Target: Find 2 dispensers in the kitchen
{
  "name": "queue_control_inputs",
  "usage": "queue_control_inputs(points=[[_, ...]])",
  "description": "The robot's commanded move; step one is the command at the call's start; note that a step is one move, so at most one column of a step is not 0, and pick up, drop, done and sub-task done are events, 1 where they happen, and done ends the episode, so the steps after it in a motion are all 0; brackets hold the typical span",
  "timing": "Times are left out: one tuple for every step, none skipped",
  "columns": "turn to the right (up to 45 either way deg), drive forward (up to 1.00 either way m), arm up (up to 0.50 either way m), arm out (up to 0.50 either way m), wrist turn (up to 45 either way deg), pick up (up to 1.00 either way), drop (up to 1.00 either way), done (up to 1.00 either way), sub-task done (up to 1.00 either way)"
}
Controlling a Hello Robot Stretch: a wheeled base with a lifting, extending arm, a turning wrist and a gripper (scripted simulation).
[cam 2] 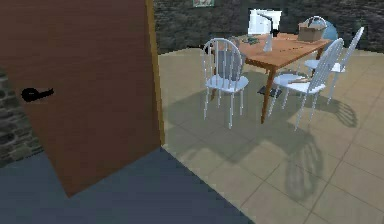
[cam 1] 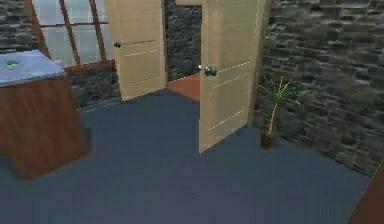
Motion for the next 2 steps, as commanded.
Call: queue_control_inputs(points=[[0.0,0.25,0.00,0.00,0.0,0.00,0.00,0.00,0.00],[-45.0,0.00,0.00,0.00,0.0,0.00,0.00,0.00,0.00]])
